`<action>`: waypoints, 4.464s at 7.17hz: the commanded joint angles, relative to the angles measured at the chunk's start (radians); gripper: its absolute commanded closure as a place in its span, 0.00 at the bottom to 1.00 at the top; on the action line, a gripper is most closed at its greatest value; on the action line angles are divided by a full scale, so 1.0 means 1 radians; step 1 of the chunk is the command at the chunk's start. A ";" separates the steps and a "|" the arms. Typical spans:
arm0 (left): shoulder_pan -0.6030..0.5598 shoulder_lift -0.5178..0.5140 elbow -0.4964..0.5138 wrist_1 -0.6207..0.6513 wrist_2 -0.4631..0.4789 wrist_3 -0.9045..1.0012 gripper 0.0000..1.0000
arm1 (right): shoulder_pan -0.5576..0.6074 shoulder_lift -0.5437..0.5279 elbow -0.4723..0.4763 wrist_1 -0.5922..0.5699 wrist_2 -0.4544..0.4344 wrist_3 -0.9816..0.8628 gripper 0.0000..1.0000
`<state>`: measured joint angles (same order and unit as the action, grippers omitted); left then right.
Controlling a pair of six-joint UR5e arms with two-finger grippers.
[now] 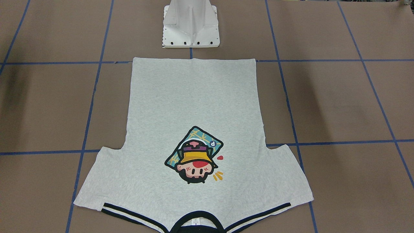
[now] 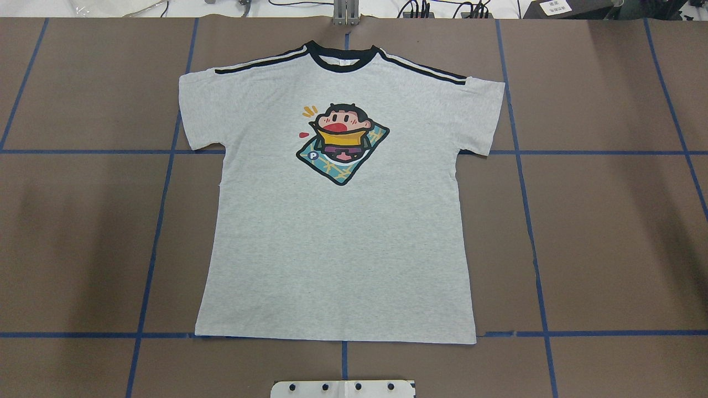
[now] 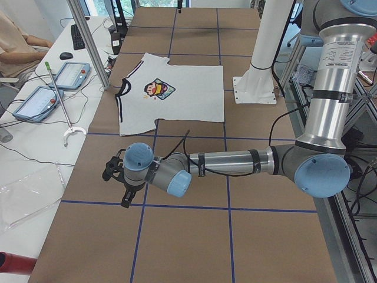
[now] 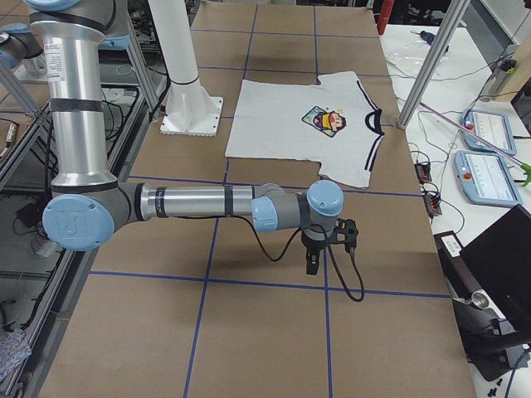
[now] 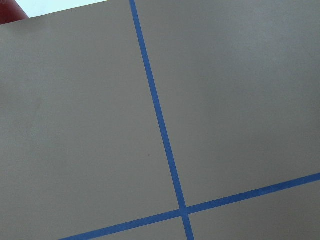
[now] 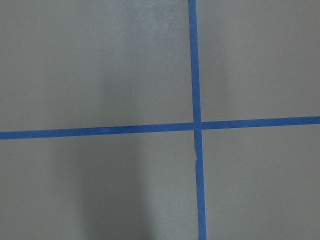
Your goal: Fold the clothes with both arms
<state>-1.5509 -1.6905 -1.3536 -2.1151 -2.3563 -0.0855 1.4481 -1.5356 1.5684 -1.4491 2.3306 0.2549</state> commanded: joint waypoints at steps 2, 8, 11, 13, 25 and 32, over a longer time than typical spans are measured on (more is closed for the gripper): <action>0.000 0.000 -0.012 -0.009 0.009 0.000 0.00 | 0.000 -0.001 -0.002 0.004 0.000 0.004 0.00; 0.133 0.020 -0.033 -0.150 -0.003 -0.192 0.00 | -0.174 0.017 -0.016 0.207 -0.022 0.062 0.00; 0.170 0.022 -0.030 -0.213 -0.003 -0.220 0.00 | -0.312 0.234 -0.045 0.247 -0.127 0.442 0.00; 0.173 0.017 -0.030 -0.212 -0.003 -0.223 0.00 | -0.368 0.429 -0.278 0.457 -0.198 0.651 0.00; 0.178 0.018 -0.025 -0.270 0.005 -0.206 0.00 | -0.546 0.617 -0.665 0.842 -0.679 0.968 1.00; 0.178 0.022 -0.029 -0.272 0.003 -0.207 0.00 | -0.548 0.534 -0.541 0.842 -0.672 0.957 0.37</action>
<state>-1.3729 -1.6702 -1.3815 -2.3867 -2.3526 -0.2924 0.9009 -0.9963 1.0297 -0.6084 1.6595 1.2109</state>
